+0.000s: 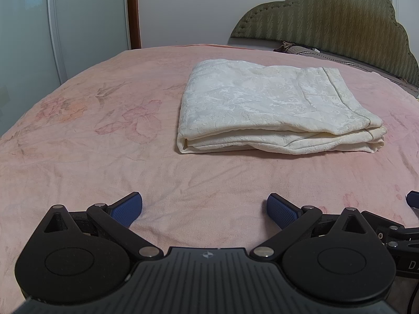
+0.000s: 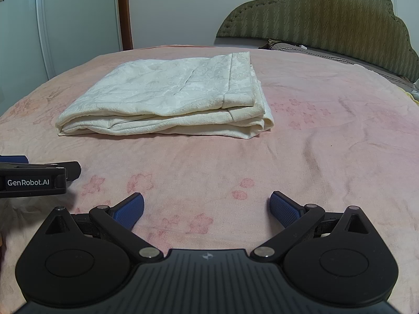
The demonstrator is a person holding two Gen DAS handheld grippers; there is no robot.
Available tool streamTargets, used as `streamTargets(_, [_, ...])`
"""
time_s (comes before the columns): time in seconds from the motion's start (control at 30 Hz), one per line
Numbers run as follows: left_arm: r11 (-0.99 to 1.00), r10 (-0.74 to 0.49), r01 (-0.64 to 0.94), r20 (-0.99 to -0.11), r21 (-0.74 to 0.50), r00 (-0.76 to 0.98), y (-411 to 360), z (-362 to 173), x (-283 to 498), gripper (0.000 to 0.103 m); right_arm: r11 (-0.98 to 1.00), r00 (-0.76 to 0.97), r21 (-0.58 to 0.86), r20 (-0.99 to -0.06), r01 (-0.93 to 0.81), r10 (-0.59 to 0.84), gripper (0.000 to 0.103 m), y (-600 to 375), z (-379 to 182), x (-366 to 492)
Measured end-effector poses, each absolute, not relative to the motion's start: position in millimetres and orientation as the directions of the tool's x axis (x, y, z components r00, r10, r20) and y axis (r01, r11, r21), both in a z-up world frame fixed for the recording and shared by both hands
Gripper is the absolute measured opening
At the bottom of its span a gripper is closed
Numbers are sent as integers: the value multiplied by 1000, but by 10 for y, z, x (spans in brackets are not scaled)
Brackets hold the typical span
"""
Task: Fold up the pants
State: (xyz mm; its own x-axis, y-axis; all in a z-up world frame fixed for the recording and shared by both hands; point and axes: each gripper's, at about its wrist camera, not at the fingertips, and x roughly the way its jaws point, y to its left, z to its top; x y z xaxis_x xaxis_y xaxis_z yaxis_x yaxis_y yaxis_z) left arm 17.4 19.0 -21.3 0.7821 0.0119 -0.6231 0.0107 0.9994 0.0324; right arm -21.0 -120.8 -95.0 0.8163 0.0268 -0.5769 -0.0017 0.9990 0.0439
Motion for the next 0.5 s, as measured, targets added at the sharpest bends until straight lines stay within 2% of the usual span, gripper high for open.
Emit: streamTargets(0.5, [999, 12, 13, -623, 35, 782, 182, -214, 179, 103, 999, 816, 44, -577, -2, 27, 103, -1204, -950, -211])
